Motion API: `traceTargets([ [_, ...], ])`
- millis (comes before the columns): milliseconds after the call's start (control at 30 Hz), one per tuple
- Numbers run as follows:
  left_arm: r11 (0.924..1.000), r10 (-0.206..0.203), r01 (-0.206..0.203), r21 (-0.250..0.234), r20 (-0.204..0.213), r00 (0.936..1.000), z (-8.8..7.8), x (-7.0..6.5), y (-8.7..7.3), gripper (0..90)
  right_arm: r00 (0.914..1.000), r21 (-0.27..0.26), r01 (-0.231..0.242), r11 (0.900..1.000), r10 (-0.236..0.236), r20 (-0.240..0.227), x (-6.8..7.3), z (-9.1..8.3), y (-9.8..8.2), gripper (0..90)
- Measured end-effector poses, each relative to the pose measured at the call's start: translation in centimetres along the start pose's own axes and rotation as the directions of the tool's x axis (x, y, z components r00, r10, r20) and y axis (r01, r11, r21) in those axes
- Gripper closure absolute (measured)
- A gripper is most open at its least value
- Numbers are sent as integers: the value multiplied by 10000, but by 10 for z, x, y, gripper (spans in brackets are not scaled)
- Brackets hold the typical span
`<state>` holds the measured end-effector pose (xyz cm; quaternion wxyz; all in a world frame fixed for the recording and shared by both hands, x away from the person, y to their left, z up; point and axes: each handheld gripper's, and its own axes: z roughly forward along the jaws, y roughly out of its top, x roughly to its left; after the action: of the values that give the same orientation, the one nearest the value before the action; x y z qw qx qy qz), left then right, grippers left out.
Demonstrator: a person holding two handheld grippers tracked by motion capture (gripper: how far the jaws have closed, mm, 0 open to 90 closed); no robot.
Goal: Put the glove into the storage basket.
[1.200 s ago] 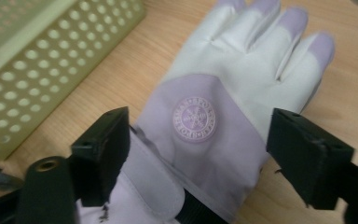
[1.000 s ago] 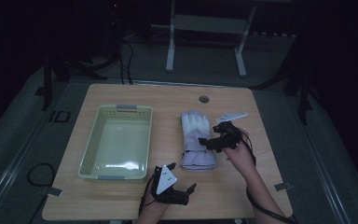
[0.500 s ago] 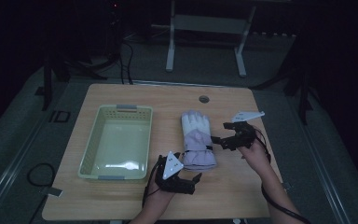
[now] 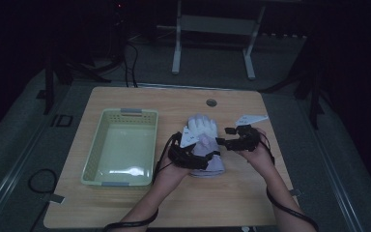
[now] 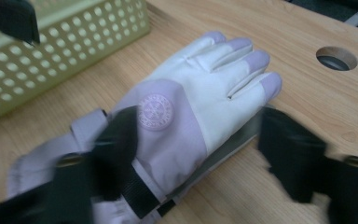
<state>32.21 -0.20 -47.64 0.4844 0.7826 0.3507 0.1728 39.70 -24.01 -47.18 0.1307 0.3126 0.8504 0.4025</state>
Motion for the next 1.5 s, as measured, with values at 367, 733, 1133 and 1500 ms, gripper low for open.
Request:
traceTargets([
  [367,9598,-1685,1890,2075,-1126,9793,51,32,-25,224,9949,1096,-880,9901,929,-405,-7,32,-16,519],
  [733,8787,-3860,3724,2986,-143,9224,84,54,-48,121,9712,2731,-2050,9399,2300,-624,-20,62,-37,440],
  [1133,8886,-3628,3110,3371,1019,9263,82,55,-35,637,9574,2461,-2148,9451,2535,-1380,-20,61,-38,795],
  [1500,9304,-2389,1920,3122,1194,9637,57,36,-2,699,9873,1535,-1266,9800,1395,-766,1,30,-26,817],
])
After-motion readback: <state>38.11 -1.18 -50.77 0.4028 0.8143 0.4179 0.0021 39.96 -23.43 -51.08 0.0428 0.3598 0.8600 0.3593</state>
